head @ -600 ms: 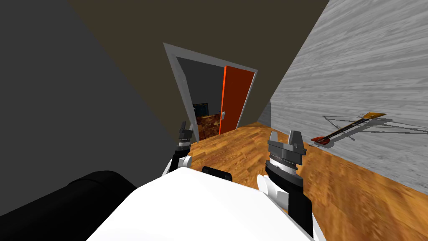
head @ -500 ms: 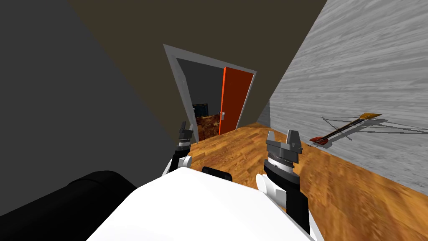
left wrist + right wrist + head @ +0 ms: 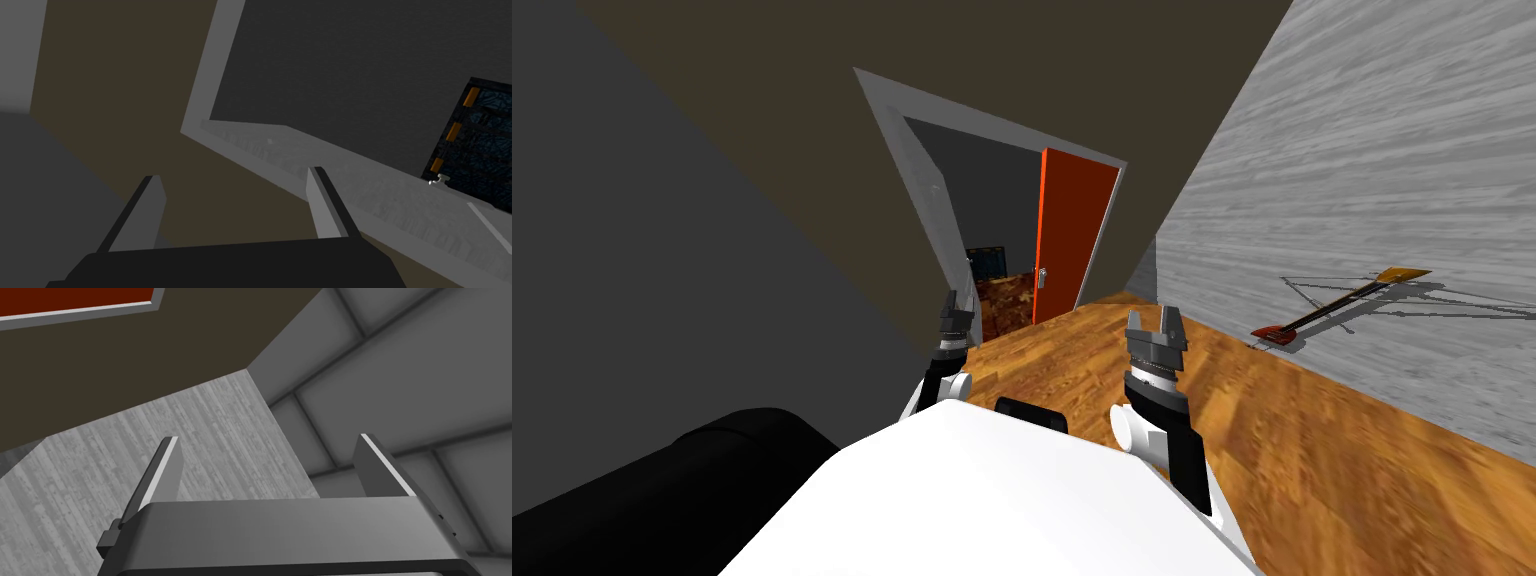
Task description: Push the door open
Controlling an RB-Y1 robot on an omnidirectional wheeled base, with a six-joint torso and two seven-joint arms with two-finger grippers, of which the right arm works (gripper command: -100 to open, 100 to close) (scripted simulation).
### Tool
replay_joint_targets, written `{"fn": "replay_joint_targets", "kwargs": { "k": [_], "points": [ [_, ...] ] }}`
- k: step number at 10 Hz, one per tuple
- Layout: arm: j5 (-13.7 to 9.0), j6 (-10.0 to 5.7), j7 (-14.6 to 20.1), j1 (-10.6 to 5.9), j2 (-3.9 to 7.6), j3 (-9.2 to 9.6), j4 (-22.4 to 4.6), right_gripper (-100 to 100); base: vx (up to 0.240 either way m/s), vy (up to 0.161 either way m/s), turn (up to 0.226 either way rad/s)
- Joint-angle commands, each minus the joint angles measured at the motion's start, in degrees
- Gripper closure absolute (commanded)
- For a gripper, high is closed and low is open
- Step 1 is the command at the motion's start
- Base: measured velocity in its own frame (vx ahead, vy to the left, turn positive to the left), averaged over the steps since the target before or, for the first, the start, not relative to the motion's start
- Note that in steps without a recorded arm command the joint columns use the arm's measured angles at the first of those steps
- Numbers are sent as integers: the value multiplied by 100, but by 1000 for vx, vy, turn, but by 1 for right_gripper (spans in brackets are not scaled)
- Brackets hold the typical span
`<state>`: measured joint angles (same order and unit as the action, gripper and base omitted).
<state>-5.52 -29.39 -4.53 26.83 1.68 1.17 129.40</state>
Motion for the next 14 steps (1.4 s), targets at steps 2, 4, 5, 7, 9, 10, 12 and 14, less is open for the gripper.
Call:
{"fn": "replay_joint_targets", "kwargs": {
  "k": [2, 4, 5, 7, 9, 10, 12, 14],
  "points": [
    [-14, -20, 91, -190, 100, 231, -359, -100, 144, -13, -54],
    [-18, 12, 141, -335, 152, 394, -572, -100, 133, -17, -52],
    [-21, 36, 178, -443, 184, 515, -730, -100, 180, -44, -71],
    [-24, 61, 217, -556, 216, 641, -895, -100, 140, -12, -39],
    [-29, 98, 275, -725, 262, 831, -1143, -100, 128, -11, -60],
    [-31, 112, 296, -788, 276, 901, -1234, -100, 122, -19, -36],
    [-36, 153, 360, -974, 315, 1110, -1507, -100, 132, -27, -72],
    [-43, 209, 448, -1230, 364, 1397, -1881, -100, 172, -30, -70]
  ]
}}
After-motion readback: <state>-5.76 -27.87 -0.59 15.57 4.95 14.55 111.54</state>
